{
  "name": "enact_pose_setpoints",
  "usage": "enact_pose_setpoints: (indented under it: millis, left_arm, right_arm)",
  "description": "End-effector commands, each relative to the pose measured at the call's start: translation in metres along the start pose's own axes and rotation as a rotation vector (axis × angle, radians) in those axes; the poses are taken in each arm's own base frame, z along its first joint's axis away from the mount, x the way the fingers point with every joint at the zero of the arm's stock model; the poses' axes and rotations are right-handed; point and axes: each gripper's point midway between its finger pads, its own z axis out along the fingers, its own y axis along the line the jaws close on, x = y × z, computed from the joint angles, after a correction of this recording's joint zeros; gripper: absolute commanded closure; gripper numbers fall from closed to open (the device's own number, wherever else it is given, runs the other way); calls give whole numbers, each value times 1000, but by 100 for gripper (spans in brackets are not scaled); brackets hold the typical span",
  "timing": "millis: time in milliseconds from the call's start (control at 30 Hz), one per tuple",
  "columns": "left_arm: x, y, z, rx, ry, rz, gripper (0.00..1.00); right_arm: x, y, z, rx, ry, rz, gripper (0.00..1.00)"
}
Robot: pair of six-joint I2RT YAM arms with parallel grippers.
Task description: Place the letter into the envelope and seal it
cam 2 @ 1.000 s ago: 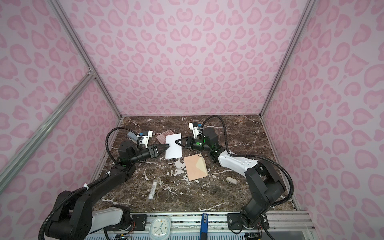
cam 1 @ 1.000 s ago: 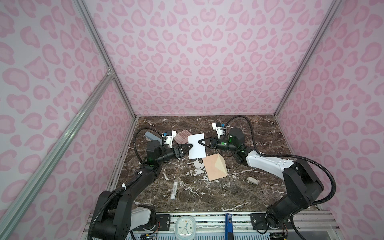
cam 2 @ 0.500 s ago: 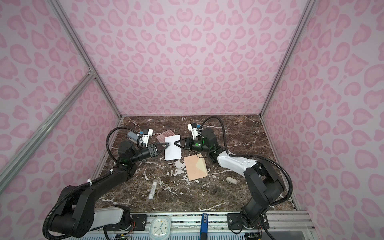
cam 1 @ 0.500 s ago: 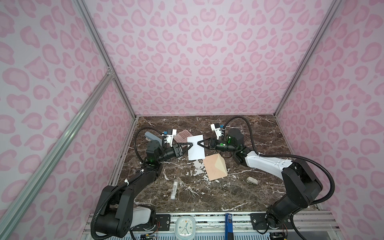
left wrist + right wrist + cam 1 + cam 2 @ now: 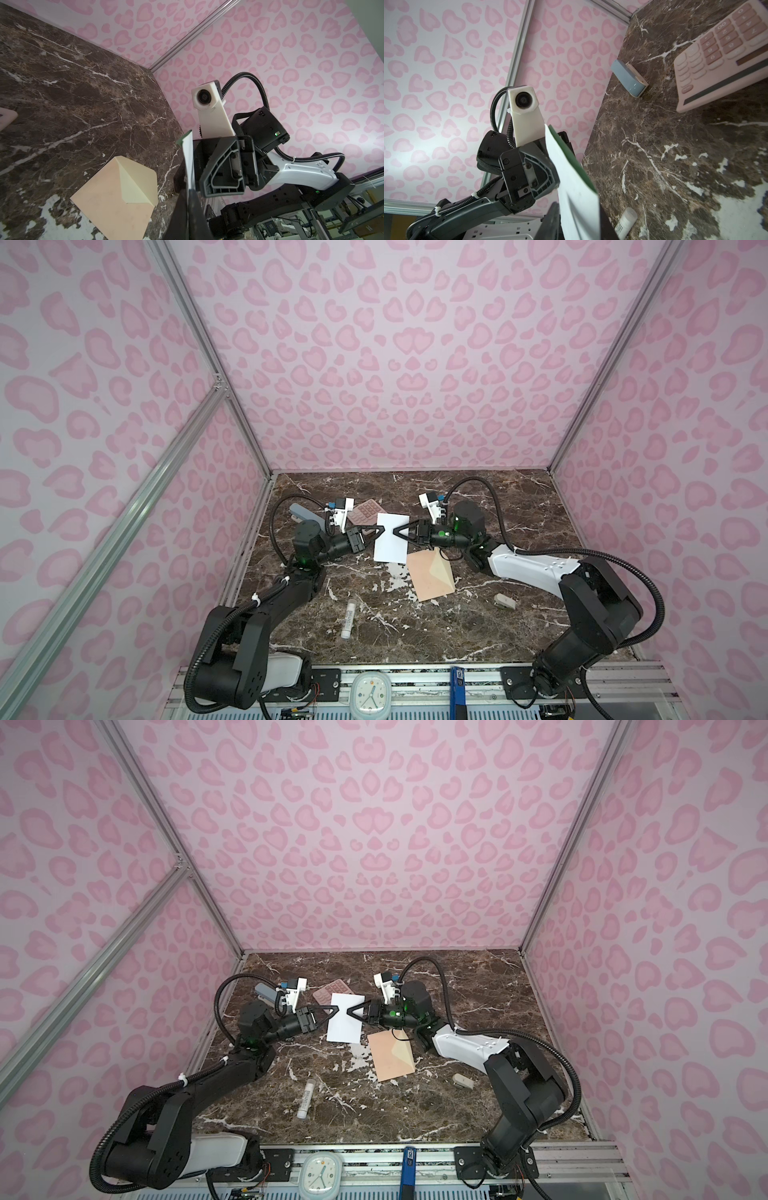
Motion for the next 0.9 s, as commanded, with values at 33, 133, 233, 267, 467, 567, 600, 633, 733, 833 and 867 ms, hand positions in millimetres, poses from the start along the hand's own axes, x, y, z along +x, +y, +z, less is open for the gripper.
enact_pose_setpoints:
  millis: [33, 133, 233, 267, 467, 567, 600, 633, 733, 833, 867]
  left_arm:
    - [-11, -7, 0, 12, -36, 61, 93]
    - [-13, -7, 0, 8, -46, 65, 94]
    - [-13, -7, -1, 5, -53, 67, 94]
    - [-14, -6, -1, 2, -57, 69, 94]
    - [-15, -4, -1, -9, -66, 72, 94]
    - [-15, -4, -1, -8, -67, 72, 95]
    - [-15, -4, -1, -7, -68, 72, 95]
    - [-15, -4, -1, -7, -67, 71, 95]
    - [-15, -3, -1, -11, -67, 73, 94]
    - [-15, -2, -2, -29, -68, 75, 88]
    - [-15, -2, -2, -37, -70, 76, 81]
  right_arm:
    - [14, 1, 9, -24, 38, -22, 67]
    - [22, 3, 15, -37, 53, -19, 68]
    - [24, 5, 18, -58, 52, -10, 68]
    - [24, 6, 18, -66, 49, -5, 68]
    - [22, 12, 20, -113, 39, 21, 71]
    - [22, 11, 21, -105, 43, 24, 76]
    - [23, 11, 22, -105, 43, 23, 78]
    - [22, 11, 21, -103, 42, 21, 80]
    - [22, 9, 21, -91, 45, 16, 90]
    - [23, 4, 18, -58, 49, 5, 97]
    - [21, 1, 16, -43, 45, 1, 98]
